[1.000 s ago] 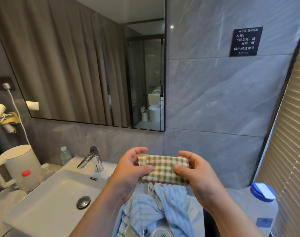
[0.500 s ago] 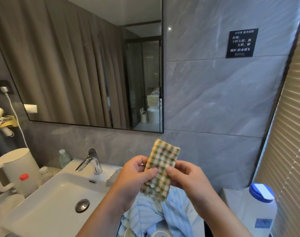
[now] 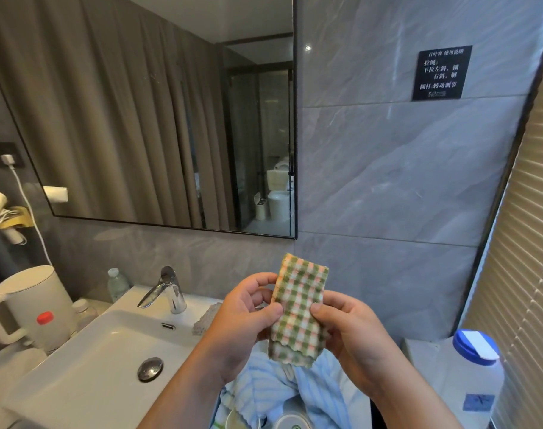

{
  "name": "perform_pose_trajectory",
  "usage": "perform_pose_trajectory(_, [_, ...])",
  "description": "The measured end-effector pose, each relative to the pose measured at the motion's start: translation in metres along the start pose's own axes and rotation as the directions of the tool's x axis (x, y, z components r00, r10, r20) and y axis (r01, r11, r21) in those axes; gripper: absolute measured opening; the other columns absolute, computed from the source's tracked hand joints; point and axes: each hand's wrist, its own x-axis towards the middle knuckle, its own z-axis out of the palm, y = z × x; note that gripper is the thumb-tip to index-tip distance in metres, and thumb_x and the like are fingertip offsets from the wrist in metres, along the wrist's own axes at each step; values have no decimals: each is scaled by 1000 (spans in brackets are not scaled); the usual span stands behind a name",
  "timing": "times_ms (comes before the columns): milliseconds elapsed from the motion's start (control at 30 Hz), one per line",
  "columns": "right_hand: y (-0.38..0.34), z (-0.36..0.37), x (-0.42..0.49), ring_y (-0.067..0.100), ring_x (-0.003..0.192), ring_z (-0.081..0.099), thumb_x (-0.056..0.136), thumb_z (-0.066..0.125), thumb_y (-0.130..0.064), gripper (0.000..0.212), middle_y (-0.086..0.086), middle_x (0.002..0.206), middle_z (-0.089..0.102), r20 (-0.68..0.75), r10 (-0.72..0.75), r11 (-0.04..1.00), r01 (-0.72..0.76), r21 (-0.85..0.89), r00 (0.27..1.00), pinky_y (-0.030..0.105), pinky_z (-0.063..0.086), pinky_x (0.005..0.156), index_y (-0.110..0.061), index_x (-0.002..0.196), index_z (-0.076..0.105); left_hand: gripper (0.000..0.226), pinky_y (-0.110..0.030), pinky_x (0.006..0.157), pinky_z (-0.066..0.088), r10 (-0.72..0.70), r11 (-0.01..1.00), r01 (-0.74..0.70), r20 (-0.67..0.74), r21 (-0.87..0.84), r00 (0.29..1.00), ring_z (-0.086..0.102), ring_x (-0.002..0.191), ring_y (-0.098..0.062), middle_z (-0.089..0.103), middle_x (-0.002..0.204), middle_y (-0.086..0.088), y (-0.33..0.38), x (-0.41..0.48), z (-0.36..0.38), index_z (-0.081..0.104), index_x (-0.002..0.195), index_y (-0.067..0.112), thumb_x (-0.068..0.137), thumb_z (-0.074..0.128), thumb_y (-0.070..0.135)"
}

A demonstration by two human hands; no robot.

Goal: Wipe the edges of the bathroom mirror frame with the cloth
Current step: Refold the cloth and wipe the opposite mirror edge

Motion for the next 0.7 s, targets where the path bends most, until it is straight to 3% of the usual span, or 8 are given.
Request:
perform_pose_trajectory(133, [2,-1,1,44,115,61,87,64,-4,31,25,116,68,40,-78,996,76,46,996,55,45,104,-5,118,69,30,-45,80,54,-29,995,29,-2,-93,1000,67,89,-31,68,103,-22,0,2,1,74,96,19,85,61,-5])
perform_pose_trajectory(267, [0,4,-2,38,109,62,83,63,-2,39,32,122,61,180,-127,984,101,143,975,50,47,96,-2,122,64,25,-46,81,52,-77,963,68,-24,-263,997,66,86,-36,68,99,-28,-1,7,2,71,91,3,74,60,-11])
perform_pose_trajectory(400, [-2,4,-2,24,71,66,84,51,11,32,17,85,67,87,-111,968,87,235,990,33,56,62,-10,78,74,33,-45,80,47,-60,968,49,-37,-247,998,59,87,-38,62,99,-33,-2,10,-1,62,99,-10,66,65,-11])
perform_pose_trajectory(433, [-5,6,-3,22,65,63,84,52,8,30,15,78,65,61,-105,969,88,230,993,32,53,58,-10,70,72,25,-41,74,47,-53,968,41,-44,-246,998,59,81,-35,62,91,-29,-2,10,-2,66,90,-6,67,61,-12])
perform_pose_trajectory(500, [-9,9,-2,21,66,59,68,63,-10,5,11,73,61,67,-96,973,79,219,993,33,49,60,-7,69,66,23,-35,63,43,-41,965,23,-65,-263,997,56,70,-30,60,78,-22,2,8,-2,68,71,4,71,49,-10])
perform_pose_trajectory(533, [-9,9,0,21,70,59,58,68,-20,20,11,74,61,59,-90,977,76,199,994,35,49,64,-6,71,64,23,-34,62,41,-25,964,7,-62,-265,998,55,70,-29,59,77,-21,4,7,-2,67,67,6,72,47,-4])
perform_pose_trajectory(600, [-8,10,1,19,76,61,58,74,-37,31,8,82,64,20,-76,992,74,105,997,35,51,68,-11,70,64,11,-34,63,40,22,977,-31,-45,-211,999,55,73,-27,62,80,-15,9,6,-1,66,65,10,68,56,16])
perform_pose_trajectory(700, [-6,13,1,18,77,62,63,78,-49,42,6,88,63,-4,-56,996,56,-63,998,33,53,67,-15,80,60,15,-33,65,41,74,997,-75,-65,-23,995,56,74,-21,66,82,-2,8,6,-2,65,65,20,54,73,14])
